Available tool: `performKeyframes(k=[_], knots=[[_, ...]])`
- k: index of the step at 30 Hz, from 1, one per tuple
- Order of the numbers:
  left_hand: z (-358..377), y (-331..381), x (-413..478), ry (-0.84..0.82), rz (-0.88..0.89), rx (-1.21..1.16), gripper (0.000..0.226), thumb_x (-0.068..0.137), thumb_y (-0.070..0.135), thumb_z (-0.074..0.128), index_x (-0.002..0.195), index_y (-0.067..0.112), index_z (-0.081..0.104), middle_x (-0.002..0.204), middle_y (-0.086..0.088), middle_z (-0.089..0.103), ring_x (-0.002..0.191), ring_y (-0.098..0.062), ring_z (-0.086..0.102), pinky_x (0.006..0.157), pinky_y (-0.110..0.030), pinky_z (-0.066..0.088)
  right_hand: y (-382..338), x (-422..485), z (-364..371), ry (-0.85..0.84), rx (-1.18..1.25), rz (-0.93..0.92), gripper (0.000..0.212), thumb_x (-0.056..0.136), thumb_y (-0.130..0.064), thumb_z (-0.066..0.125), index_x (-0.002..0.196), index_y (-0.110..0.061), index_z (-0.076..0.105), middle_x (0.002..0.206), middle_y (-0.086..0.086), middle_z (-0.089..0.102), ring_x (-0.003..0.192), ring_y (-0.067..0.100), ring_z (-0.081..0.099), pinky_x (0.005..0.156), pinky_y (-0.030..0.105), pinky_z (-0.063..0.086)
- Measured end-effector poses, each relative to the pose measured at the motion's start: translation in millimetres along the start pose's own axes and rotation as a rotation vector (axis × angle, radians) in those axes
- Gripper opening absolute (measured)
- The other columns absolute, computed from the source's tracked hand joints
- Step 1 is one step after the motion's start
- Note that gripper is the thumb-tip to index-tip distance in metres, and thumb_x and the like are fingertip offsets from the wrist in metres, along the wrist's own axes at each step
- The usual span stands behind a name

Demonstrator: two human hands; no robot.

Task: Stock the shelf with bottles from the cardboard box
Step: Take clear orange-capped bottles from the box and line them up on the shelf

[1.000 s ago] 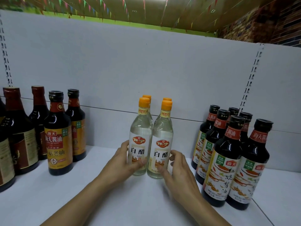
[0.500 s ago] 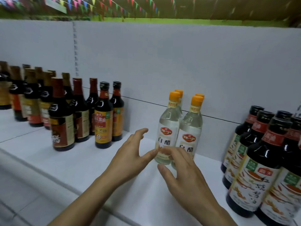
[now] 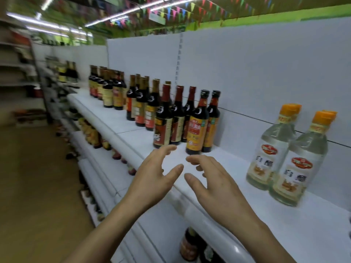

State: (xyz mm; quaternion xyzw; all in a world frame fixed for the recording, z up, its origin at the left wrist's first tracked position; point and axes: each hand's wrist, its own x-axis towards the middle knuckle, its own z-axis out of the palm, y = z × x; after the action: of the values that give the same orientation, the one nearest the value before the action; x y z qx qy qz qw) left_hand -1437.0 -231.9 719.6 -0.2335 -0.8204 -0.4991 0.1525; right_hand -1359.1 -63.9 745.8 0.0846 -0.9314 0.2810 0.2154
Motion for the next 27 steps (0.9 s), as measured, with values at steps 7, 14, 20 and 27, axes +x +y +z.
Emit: performKeyframes(k=[7,14,20,27], knots=[[-98.8,-48.3,-64.8,0.137,-0.178,0.140,0.053,0.097,0.047,0.064,0.146,0.043,0.047,0.140,0.022,0.053,0.122,0.011,0.049,0.102,-0.026,0.049,-57.2,29.0,93.1,-0.154,0.183,-0.120,0.031,0.100,-0.043,0.054,0.131,-0.043,0.050,0.125,-0.028,0.053,0.119,-0.006,0.050,0.101,0.024,0.046],[-180.9,-103.0,-143.0,0.211,-0.349,0.209,0.051,0.097,0.044,0.066,0.145,0.038,0.049,0.141,0.017,0.056,0.133,0.001,0.050,0.102,-0.032,0.051,-130.7,14.6,198.2,-0.333,0.305,-0.165,0.034,0.101,-0.047,0.052,0.134,-0.040,0.051,0.130,-0.023,0.054,0.114,-0.009,0.050,0.089,0.012,0.043],[-213.2,-155.2,-213.8,0.228,-0.528,0.230,0.054,0.095,0.044,0.068,0.145,0.040,0.048,0.139,0.012,0.057,0.130,0.000,0.051,0.105,-0.035,0.051,-166.1,-15.5,280.1,-0.493,0.345,-0.178,0.037,0.101,-0.043,0.056,0.137,-0.034,0.053,0.133,-0.016,0.057,0.120,0.000,0.053,0.101,0.028,0.049],[-205.3,-211.7,-294.3,0.235,-0.774,0.250,0.057,0.096,0.043,0.068,0.148,0.040,0.045,0.142,0.010,0.057,0.128,-0.003,0.052,0.104,-0.032,0.051,-162.7,-55.0,371.2,-0.719,0.330,-0.194,0.036,0.102,-0.038,0.056,0.137,-0.030,0.055,0.133,-0.011,0.058,0.116,0.003,0.054,0.099,0.030,0.050]])
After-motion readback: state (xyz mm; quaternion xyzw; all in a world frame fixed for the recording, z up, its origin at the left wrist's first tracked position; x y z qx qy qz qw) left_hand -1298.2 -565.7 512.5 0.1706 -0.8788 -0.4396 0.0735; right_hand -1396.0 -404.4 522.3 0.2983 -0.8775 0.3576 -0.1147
